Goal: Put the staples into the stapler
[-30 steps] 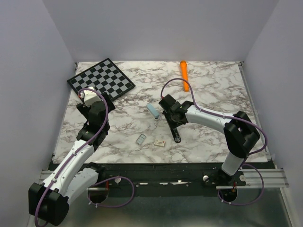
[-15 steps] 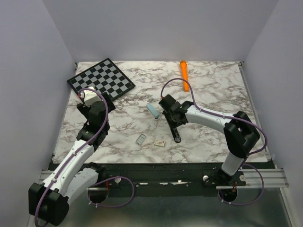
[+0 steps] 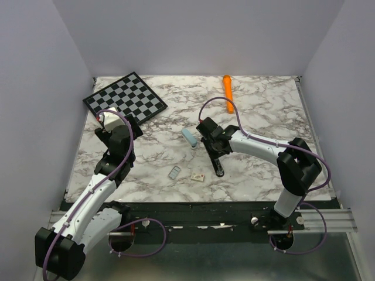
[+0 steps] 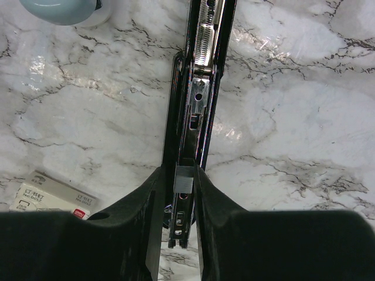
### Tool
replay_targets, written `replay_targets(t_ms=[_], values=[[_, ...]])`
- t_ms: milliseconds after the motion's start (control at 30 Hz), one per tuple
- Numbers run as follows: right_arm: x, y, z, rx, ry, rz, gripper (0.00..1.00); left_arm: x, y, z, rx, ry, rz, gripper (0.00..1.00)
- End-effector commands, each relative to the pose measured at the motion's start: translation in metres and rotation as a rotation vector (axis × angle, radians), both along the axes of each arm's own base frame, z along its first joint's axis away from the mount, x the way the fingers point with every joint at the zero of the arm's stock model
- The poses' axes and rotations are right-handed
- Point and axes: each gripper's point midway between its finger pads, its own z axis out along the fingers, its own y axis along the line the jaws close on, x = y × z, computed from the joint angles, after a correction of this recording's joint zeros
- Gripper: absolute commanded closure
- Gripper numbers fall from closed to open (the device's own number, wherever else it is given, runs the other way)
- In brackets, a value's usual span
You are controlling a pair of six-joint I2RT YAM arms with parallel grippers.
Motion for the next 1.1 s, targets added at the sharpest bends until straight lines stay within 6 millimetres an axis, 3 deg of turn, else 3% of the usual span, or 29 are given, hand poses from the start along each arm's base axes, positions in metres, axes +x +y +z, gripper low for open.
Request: replay_targets(t_ms=[0,200,467,1067], values=[[-0.0017,0.0017,0.0032,0.004,-0.004,0.008,0.67,0.0011,0.0001,0.0092,-0.014,-0.034,-0.004,0.01],[-0.0060,0.0021,-0.0030,0.001,0.022,0.011,0.67,0.0006,0.0003,0.0091,-0.014,-0.034,-0.004,0.01],[-0.0051,0.0079,0.0032,0.031,0.011,0.029,0.69,0.0009,0.0002,0.0093,-0.014,-0.034,-0.004,0.01],[0.0004,0.0012,-0.0043,-0.028,0.016,-0.029,0.69,0.0012,-0.0003,0.0099,-0.014,-0.037,-0.007,0.01]])
